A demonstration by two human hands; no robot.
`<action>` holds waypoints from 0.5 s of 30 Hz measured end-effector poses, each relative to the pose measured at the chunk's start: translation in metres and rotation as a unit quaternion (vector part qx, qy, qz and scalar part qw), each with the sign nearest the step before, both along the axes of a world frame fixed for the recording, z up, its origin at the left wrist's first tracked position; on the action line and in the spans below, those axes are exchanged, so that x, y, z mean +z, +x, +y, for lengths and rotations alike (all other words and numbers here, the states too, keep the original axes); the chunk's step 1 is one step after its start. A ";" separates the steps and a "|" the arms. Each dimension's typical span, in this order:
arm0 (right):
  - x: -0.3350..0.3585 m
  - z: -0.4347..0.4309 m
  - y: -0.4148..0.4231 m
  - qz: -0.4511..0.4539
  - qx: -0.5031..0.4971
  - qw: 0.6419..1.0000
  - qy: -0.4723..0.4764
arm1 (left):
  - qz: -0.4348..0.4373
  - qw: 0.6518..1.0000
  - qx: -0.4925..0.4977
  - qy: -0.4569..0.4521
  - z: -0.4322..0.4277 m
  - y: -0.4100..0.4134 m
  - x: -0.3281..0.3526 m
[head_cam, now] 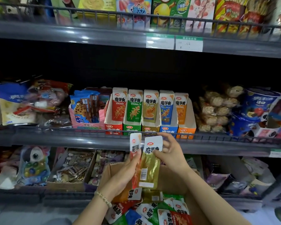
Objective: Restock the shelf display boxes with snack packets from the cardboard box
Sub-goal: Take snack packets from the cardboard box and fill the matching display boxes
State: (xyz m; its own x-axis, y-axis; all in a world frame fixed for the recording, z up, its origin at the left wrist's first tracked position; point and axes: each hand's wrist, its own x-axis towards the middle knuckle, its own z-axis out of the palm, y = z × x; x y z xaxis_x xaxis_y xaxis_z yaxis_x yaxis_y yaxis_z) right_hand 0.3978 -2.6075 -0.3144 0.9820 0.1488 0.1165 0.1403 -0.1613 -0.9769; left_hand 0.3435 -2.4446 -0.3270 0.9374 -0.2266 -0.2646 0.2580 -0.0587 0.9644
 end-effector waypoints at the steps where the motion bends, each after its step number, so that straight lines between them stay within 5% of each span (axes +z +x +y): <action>1: 0.001 0.001 -0.001 -0.005 0.000 1.000 0.007 | -0.016 1.000 -0.006 0.024 0.000 0.001 0.004; 5: 0.003 0.008 -0.005 0.007 0.036 0.999 0.040 | -0.062 0.989 -0.083 0.105 -0.001 0.001 0.013; 9: 0.004 0.006 -0.005 0.038 0.092 0.995 0.023 | 0.018 0.999 -0.035 -0.011 0.005 0.006 0.014; 15: 0.005 -0.004 0.009 -0.005 0.079 0.996 -0.029 | -0.011 0.999 0.032 -0.017 0.011 0.015 0.016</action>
State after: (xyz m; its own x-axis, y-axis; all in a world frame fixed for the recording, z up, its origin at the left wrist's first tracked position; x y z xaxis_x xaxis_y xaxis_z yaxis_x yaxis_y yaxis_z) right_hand 0.4069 -2.6111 -0.3091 0.9448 0.3076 0.1130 0.1783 -0.1931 -0.9649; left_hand 0.3583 -2.4332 -0.3108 0.9559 -0.1743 -0.2364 0.2383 -0.0104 0.9711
